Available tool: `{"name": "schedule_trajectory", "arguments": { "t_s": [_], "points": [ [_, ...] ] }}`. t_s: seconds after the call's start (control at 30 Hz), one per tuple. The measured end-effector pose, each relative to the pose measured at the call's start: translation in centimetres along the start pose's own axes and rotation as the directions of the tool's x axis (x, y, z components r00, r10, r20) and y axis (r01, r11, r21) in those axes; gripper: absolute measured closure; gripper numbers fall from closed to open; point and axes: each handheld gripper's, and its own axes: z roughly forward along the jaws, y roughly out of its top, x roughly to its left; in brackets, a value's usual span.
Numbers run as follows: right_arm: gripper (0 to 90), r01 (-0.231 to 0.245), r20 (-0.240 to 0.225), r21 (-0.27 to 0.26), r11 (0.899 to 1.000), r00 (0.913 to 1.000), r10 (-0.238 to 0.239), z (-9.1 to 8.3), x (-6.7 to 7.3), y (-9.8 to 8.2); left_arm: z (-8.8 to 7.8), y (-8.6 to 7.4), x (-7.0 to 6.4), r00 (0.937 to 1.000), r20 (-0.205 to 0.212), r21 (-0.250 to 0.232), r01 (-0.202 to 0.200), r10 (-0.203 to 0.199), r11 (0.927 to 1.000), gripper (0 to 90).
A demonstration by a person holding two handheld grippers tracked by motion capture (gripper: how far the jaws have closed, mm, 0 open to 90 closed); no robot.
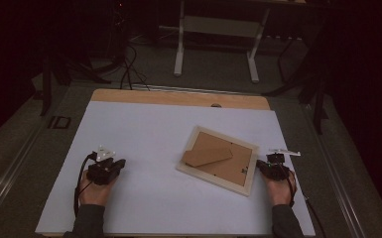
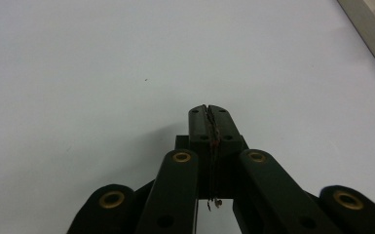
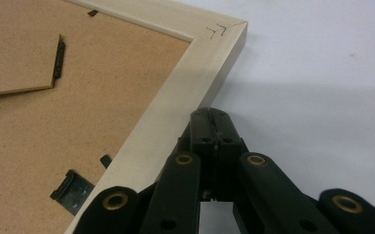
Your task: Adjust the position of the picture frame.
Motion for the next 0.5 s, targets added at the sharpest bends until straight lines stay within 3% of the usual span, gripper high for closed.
{"name": "schedule_trajectory", "arguments": {
  "t_s": [0.43, 0.5],
  "points": [
    [89.8, 0.017, -0.049, 0.007, 1.0, 0.9987, -0.017, 0.9, 2.1, 0.5, 0.8, 0.3, -1.3, 0.9986, 0.019, 0.021, -0.05, 0.05, 0.9985, 90.0],
    [89.8, 0.029, -0.06, 0.01, 1.0, 0.9978, -0.028, 1.1, 2.7, 0.6, 1.0, 0.4, -1.7, 0.9981, 0.037, 0.017, -0.05, 0.049, 0.9986, 90.0]
  ]
}}
